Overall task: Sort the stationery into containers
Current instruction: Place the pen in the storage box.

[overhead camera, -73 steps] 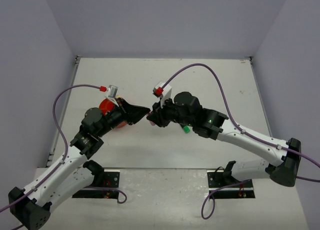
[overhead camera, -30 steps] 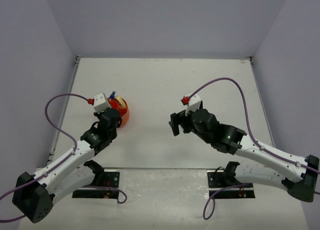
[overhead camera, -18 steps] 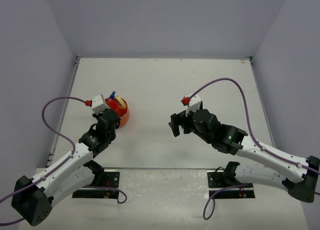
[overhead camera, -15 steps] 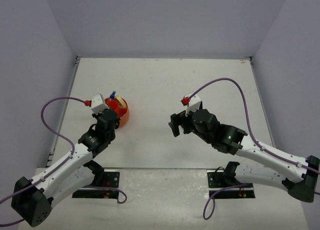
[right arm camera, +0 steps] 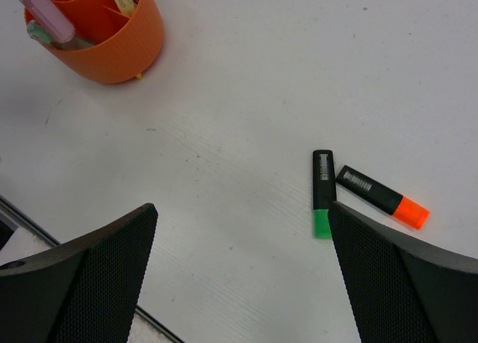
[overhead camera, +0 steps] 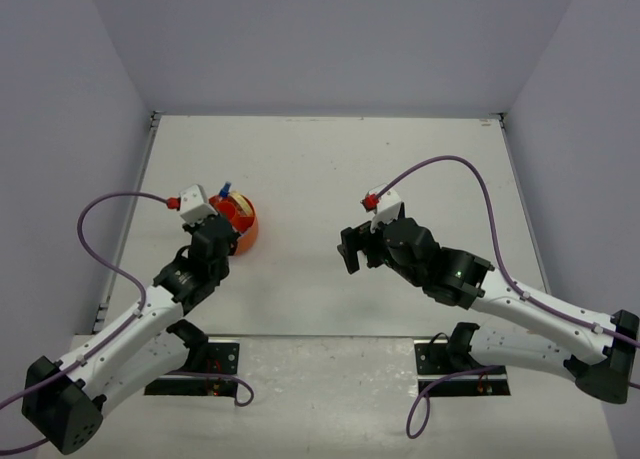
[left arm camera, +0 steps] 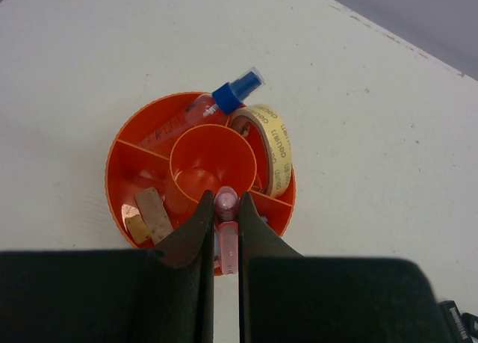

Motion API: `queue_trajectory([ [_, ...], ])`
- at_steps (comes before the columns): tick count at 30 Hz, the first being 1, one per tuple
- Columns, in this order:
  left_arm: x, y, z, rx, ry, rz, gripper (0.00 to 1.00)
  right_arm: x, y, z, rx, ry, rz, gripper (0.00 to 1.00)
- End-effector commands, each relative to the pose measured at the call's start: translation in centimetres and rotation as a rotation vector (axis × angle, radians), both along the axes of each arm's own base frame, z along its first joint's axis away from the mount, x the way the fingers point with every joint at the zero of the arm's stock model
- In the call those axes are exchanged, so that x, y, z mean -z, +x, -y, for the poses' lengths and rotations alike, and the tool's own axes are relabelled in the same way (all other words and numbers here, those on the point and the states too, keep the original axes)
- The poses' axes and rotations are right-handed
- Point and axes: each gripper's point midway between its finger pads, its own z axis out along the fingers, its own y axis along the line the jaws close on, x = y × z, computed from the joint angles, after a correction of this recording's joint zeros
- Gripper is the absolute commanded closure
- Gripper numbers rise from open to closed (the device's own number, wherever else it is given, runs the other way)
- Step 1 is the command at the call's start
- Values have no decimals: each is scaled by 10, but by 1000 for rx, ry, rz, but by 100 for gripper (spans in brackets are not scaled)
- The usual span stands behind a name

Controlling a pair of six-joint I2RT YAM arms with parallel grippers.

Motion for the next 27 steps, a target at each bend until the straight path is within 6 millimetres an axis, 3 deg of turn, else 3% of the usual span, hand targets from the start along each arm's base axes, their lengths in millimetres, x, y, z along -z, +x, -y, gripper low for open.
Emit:
queue_trajectory([
  [1,-9,6,-7,-63,-18,50,100,-1,0,-3,-1,17,0,1],
  [8,2,4,-12,-91,-20,67,99,0,0,-5,-10,15,-5,1],
  [11,3,4,-13,-94,-17,66,88,2,0,-7,-16,13,-8,1],
  [15,6,2,-13,-89,-22,63,62,4,-1,-8,-22,9,-16,1],
  [21,0,-2,-12,-72,-50,79,61,11,0,-10,-24,-6,-21,1],
  [27,-31,-7,-4,-10,-109,112,58,34,6,-10,6,-66,-65,1],
])
